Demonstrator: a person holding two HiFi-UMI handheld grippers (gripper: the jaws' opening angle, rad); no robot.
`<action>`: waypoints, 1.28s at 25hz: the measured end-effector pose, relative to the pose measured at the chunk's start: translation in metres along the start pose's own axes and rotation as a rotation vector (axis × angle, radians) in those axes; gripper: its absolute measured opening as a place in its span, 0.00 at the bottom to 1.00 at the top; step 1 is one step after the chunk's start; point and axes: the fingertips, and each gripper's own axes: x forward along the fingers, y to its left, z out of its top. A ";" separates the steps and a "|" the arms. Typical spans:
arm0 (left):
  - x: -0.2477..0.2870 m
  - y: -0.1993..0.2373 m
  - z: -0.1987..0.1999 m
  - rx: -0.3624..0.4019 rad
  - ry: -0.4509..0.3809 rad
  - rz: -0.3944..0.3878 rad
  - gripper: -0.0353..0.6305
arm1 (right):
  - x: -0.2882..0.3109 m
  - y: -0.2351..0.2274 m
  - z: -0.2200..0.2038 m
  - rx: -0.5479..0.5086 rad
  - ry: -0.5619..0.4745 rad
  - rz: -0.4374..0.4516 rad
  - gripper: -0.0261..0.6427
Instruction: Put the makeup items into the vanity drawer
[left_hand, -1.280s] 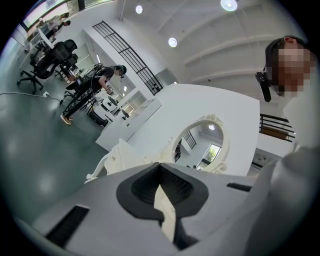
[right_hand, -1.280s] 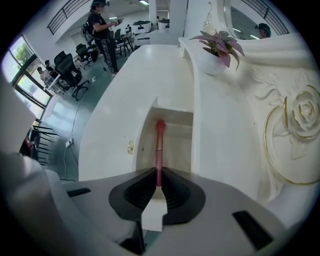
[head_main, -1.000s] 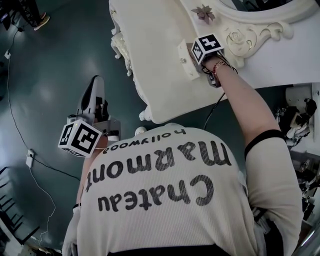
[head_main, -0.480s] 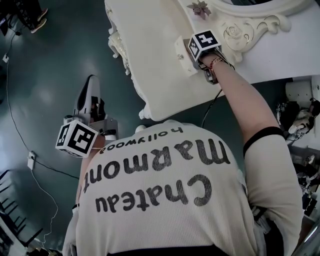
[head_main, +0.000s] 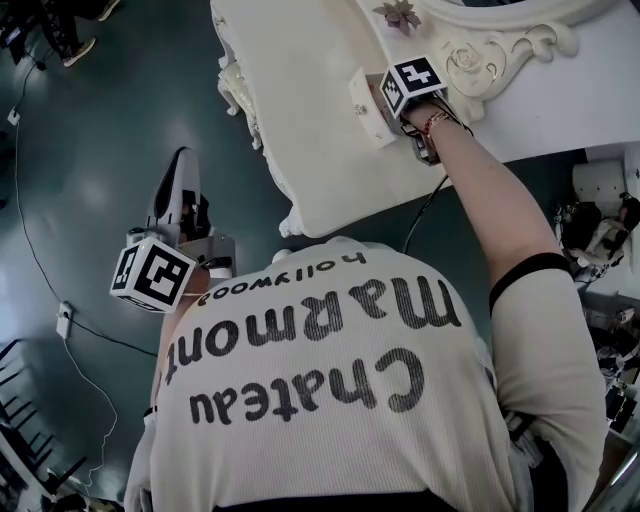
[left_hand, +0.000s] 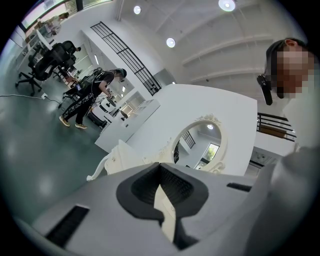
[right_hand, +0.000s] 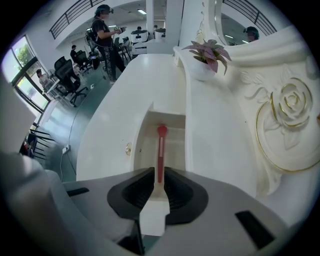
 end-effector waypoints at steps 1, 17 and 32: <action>0.000 -0.001 0.000 0.001 0.001 -0.003 0.07 | -0.001 0.001 0.000 0.006 -0.006 0.004 0.15; 0.028 -0.055 -0.047 0.090 0.176 -0.142 0.07 | -0.104 0.030 -0.021 0.192 -0.621 0.248 0.13; 0.025 -0.122 -0.092 0.210 0.197 -0.181 0.07 | -0.228 0.041 -0.086 0.291 -1.245 0.331 0.10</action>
